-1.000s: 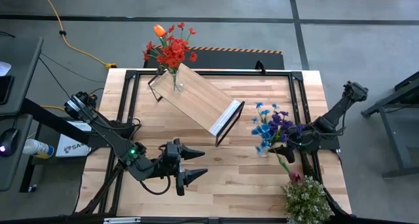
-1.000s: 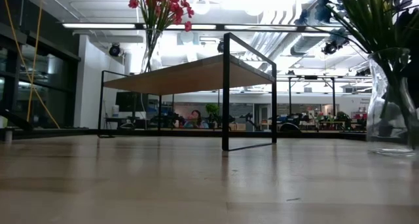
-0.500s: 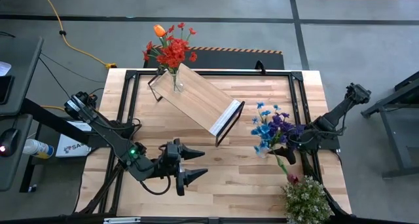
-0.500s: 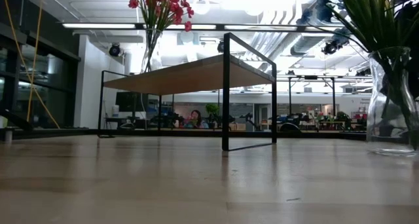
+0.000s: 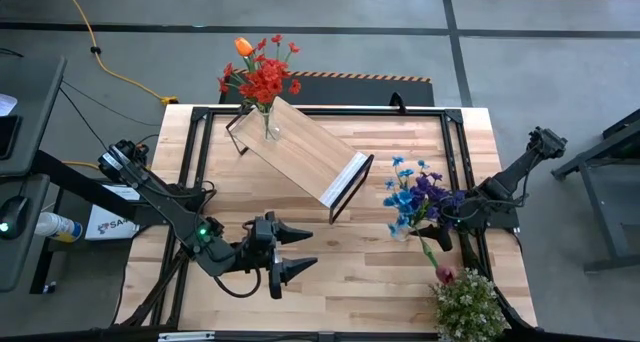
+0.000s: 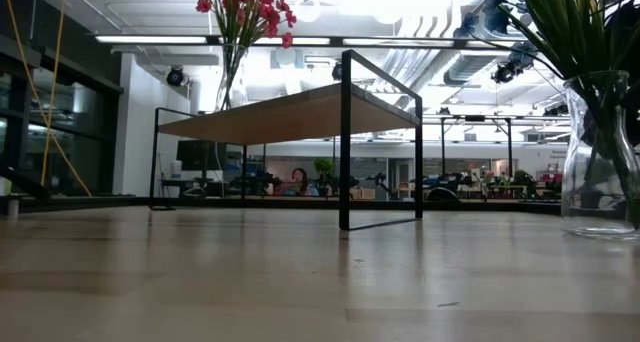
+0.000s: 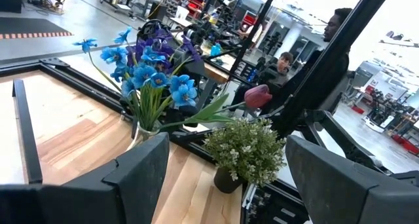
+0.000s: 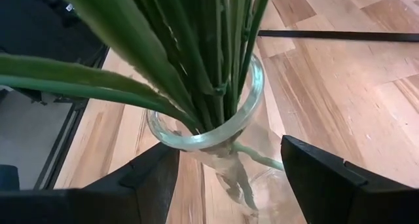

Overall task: Pick and place flowers into a vace then onto a shelf
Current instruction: Put the transparent vase on the shelf

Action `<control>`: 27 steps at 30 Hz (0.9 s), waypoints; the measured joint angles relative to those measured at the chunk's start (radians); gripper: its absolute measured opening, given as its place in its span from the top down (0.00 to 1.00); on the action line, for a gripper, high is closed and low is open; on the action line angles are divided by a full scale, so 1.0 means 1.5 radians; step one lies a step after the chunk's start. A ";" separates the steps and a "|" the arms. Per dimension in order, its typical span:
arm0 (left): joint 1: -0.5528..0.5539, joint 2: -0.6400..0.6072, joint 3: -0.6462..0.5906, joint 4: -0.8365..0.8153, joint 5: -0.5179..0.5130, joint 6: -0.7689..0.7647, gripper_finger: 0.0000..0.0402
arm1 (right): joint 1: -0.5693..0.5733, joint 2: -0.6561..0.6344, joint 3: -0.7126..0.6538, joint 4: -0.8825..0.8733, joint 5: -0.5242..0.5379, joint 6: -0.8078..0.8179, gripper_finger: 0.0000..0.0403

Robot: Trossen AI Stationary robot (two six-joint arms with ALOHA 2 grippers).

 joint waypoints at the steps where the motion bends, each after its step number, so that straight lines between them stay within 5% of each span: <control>1: 0.000 0.000 0.000 0.000 0.000 0.000 0.16 | 0.000 0.000 0.000 0.001 0.000 0.000 0.36; 27: 0.000 0.000 0.000 -0.004 -0.001 0.000 0.16 | 0.000 0.024 0.000 0.043 0.029 -0.057 0.37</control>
